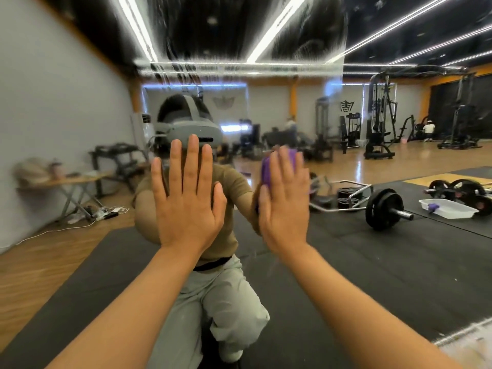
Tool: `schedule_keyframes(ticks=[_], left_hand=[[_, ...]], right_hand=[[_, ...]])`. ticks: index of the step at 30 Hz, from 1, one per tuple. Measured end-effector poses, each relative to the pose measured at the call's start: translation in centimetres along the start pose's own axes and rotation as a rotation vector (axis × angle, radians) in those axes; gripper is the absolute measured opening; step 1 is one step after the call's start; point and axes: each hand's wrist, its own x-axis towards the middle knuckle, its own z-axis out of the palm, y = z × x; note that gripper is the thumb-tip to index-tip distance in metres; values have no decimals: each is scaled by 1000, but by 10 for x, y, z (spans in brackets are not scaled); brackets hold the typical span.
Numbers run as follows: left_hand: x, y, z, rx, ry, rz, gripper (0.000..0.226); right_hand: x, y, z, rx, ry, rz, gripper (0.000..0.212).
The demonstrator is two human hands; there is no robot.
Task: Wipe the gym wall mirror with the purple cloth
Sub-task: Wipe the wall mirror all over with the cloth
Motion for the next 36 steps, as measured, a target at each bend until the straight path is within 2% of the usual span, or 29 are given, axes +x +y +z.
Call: schedule_keyframes(ticks=[5,8,10,14,17,20,22,25,27,29,32,34,36], left_hand=[[-1,-11,-6,-34,-33,80,59],[-3,-19,-13,-68,-58,117,60],[-3,-25,-17,-86,-90,150,60],[-6,-38,-25,-72,-121,201,60],[-11,-41,-30,-65,-114,202,59],[-20,-44,-29,-47,-104,197,58],[-22,-45,-25,-17,-89,204,58],[-23,-44,-19,28,-58,207,57],[-22,-44,-18,42,-63,209,57],[-22,-45,-18,42,-77,214,57],[-23,-45,-21,23,-104,212,58],[-24,-44,-22,16,-115,205,58],[-24,-44,-22,12,-115,203,58]], right_hand=[[-53,16,-10,-134,-271,-523,54],[-37,39,-22,-207,-319,-684,52],[-19,50,-27,-196,-293,-644,52],[29,71,-39,-175,-215,-413,52],[63,80,-43,-146,-185,-307,55],[53,76,-38,-88,-118,-252,52],[17,77,-35,-88,-150,-391,50],[-59,92,-38,-191,-345,-738,53],[-89,107,-43,-284,-417,-895,55],[-90,114,-45,-322,-442,-969,58],[-59,119,-47,-310,-564,-1189,57],[-18,115,-49,-233,-604,-1186,53],[41,102,-49,-166,-508,-999,53]])
